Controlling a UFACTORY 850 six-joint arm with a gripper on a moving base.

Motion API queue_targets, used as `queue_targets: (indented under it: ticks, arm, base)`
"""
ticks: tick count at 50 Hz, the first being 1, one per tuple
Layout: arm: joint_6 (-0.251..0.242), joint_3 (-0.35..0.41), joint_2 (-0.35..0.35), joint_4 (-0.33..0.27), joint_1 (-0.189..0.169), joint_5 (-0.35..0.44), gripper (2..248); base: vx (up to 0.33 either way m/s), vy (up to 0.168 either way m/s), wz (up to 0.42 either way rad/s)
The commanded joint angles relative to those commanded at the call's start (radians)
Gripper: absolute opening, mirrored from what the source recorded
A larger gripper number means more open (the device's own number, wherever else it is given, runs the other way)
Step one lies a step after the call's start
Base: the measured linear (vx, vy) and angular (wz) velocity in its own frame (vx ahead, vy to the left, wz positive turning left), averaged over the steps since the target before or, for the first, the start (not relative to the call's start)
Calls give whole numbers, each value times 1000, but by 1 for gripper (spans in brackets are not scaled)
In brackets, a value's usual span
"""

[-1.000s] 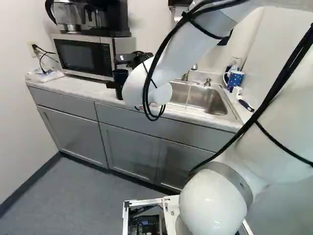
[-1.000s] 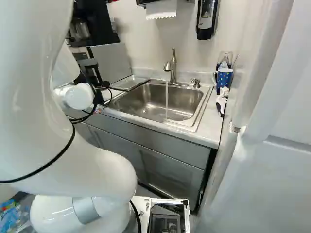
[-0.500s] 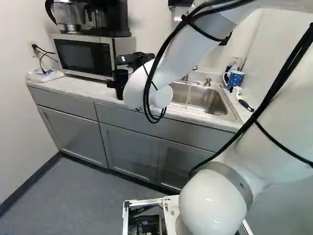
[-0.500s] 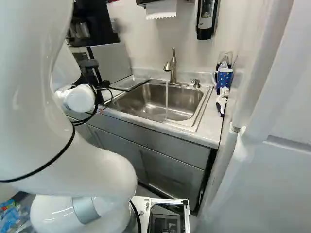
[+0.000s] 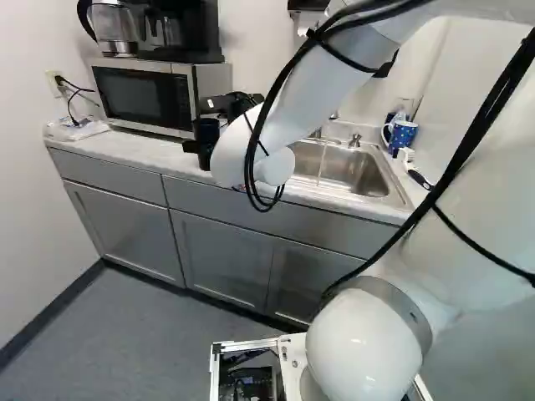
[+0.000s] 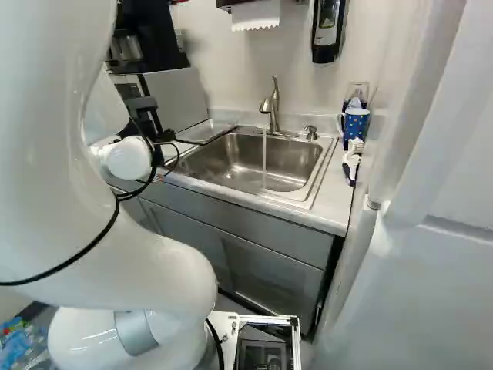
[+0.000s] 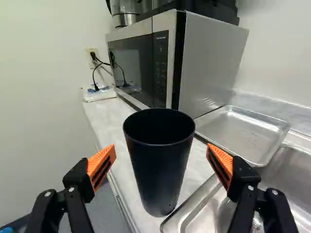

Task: Rinse the cup and place it in the tray

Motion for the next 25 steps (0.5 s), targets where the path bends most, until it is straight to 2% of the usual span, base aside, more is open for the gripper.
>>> queue_targets:
  ticks: [5,6,10,11,15,16,20,21,25]
  arm:
    - [0,0,0,0,0,0,247]
    - [0,0,0,0,0,0,215]
    - [0,0,0,0,0,0,215]
    - [0,0,0,0,0,0,177]
    - [0,0,0,0,0,0,177]
    - [0,0,0,0,0,0,139]
    - [0,0,0,0,0,0,139]
    - [0,0,0,0,0,0,123]
    - [0,0,0,0,0,0,123]
  base:
    - [0,0,0]
    - [0,0,0]
    - [0,0,0]
    - [0,0,0]
    - [0,0,0]
    - [0,0,0]
    - [0,0,0]
    - [0,0,0]
    - [0,0,0]
